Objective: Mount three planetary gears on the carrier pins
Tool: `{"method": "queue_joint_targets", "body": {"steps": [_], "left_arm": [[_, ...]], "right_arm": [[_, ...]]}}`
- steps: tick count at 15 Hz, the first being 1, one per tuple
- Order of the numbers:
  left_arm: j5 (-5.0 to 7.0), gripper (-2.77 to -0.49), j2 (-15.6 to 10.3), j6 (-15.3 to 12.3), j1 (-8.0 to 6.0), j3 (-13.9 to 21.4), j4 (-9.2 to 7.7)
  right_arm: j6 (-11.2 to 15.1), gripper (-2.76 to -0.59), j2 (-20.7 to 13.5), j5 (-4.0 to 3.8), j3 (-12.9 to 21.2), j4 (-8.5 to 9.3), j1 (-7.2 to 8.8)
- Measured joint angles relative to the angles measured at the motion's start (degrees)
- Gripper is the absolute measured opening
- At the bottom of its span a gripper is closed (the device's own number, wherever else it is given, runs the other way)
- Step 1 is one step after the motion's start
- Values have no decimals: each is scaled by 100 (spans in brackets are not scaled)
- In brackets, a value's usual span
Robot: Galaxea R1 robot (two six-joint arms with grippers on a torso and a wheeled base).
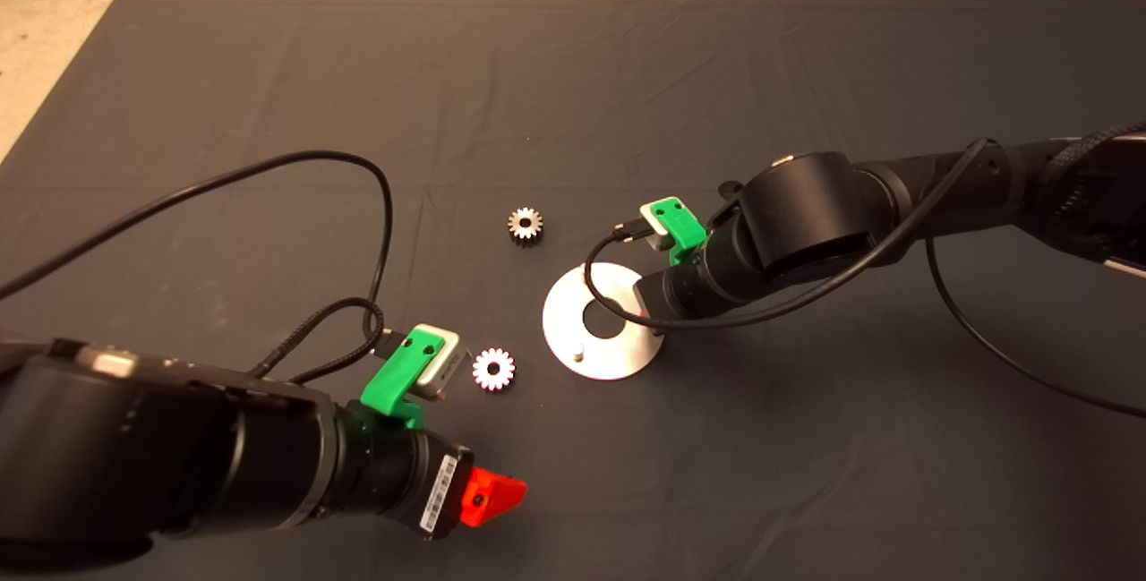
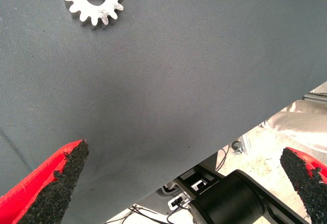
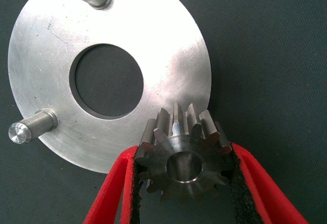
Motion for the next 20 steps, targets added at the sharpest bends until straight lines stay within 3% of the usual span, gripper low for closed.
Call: {"method": "queue_joint_targets", "body": {"steps": [13, 17, 20], "left_arm": [[-22, -51, 2, -24, 0, 0, 0], [-83, -51, 2, -79, -2, 0, 0], [-85, -51, 2, -80, 0, 0, 0]], "right_arm": [[2, -241, 15, 0, -37, 0, 0], [5, -241, 61, -11, -37, 0, 0], [6, -241, 190, 31, -37, 0, 0]]}}
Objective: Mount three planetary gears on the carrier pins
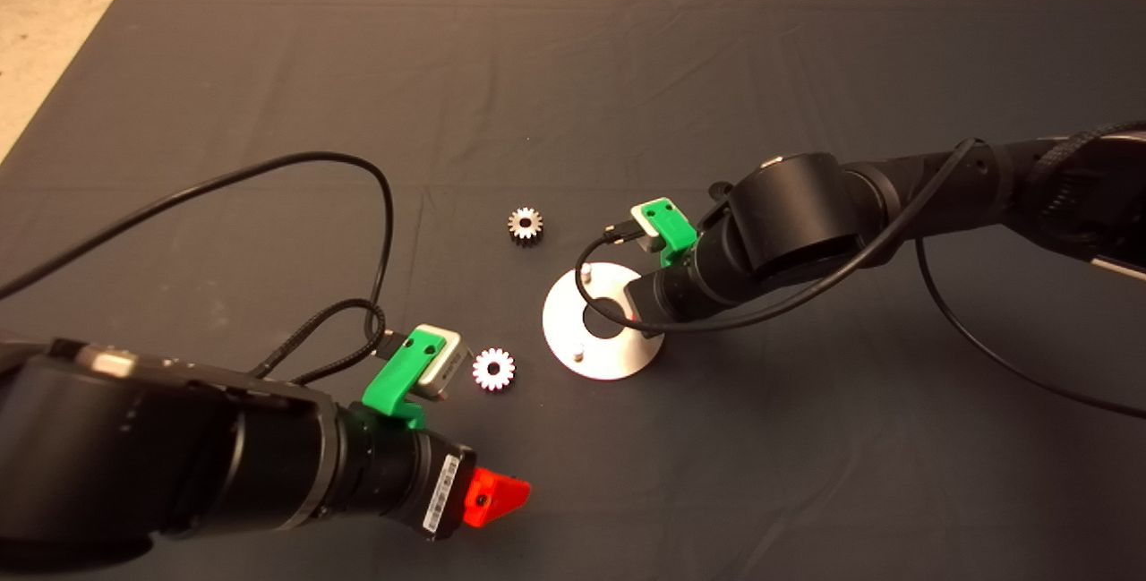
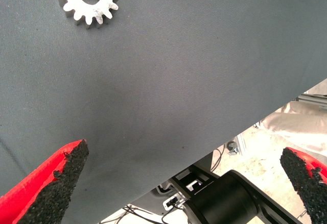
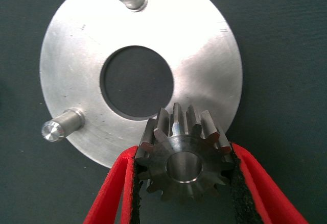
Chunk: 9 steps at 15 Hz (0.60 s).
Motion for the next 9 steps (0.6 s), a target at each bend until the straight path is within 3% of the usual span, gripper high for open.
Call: {"method": "queue_joint_targets", "body": {"steps": [1, 9], "left_arm": [[0, -51, 0, 0, 0, 0, 0], [2, -51, 0, 0, 0, 0, 0]], "right_arm": [[0, -241, 20, 32, 0, 0, -1], [-1, -241, -15, -17, -5, 0, 0]]}}
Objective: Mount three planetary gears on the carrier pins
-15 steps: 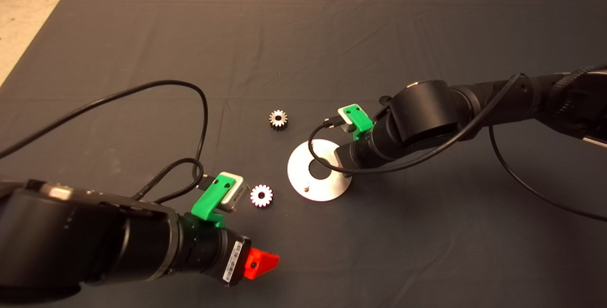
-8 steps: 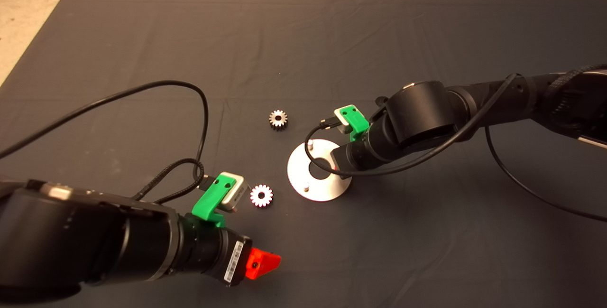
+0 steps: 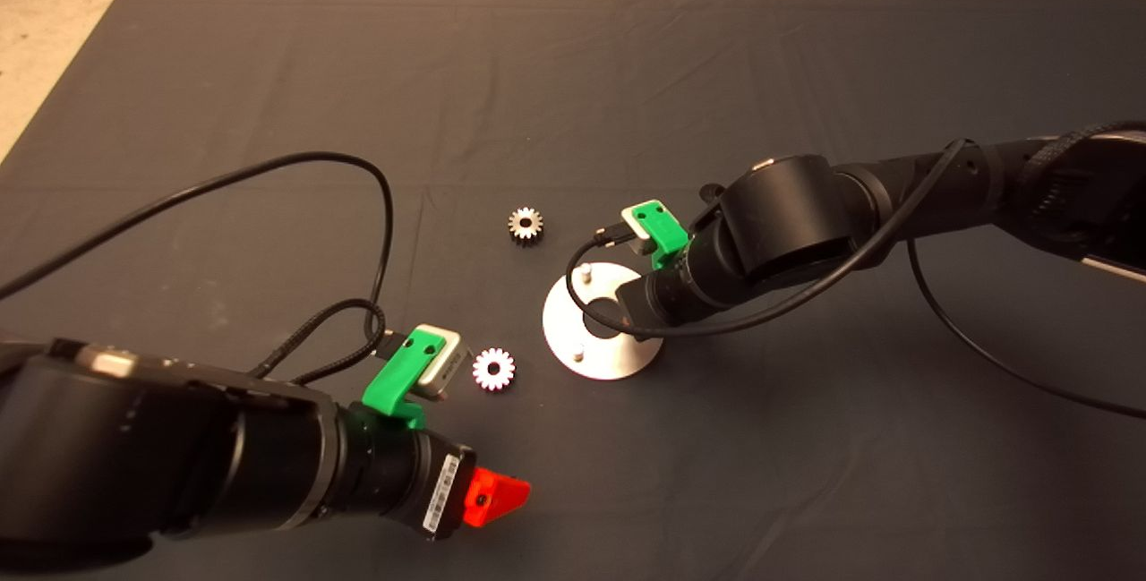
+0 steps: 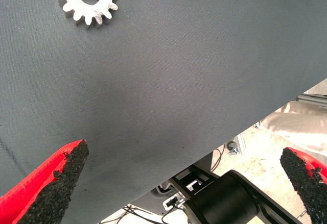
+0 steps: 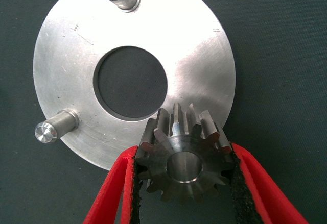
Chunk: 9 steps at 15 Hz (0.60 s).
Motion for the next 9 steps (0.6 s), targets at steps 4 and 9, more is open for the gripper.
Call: {"method": "queue_joint_targets", "body": {"steps": [4, 9], "left_arm": [[-2, -51, 0, 0, 0, 0, 0], [-2, -51, 0, 0, 0, 0, 0]], "right_arm": [[0, -241, -36, -20, -2, 0, 2], [0, -241, -36, -17, -2, 0, 0]]}}
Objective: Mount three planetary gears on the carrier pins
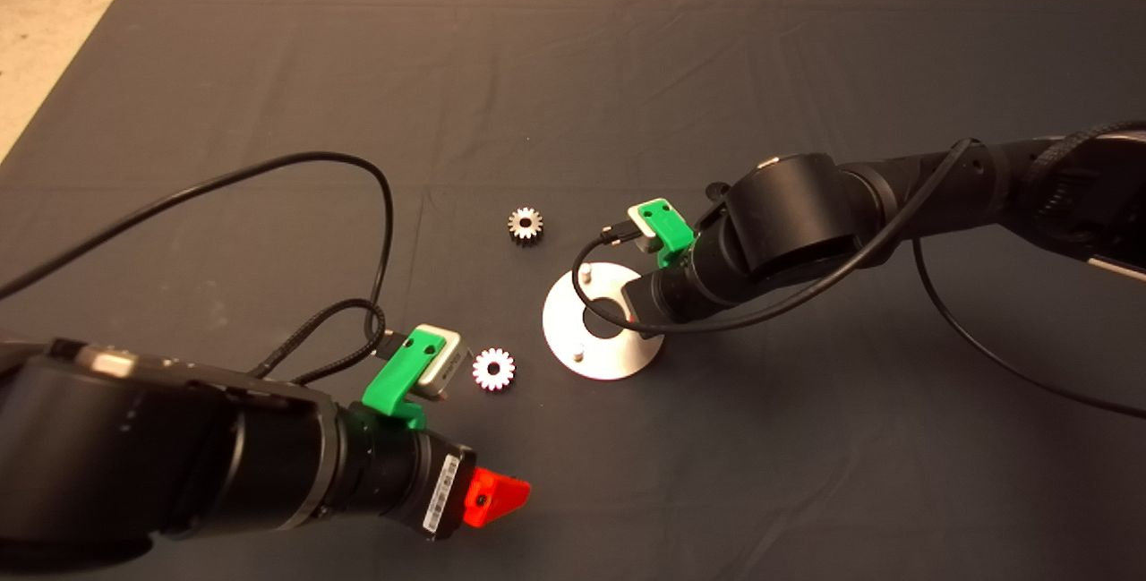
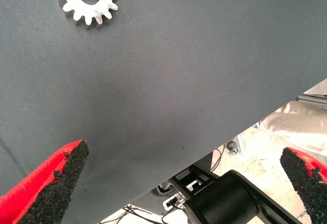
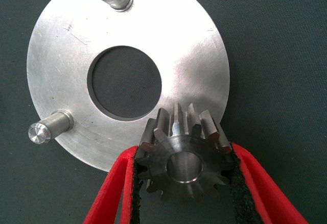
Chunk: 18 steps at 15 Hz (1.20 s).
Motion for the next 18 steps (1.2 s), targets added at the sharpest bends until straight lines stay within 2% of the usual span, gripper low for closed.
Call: {"method": "queue_joint_targets", "body": {"steps": [18], "left_arm": [[-1, -51, -2, 0, 0, 0, 0]], "right_arm": [[-2, -241, -50, 0, 0, 0, -4]]}}
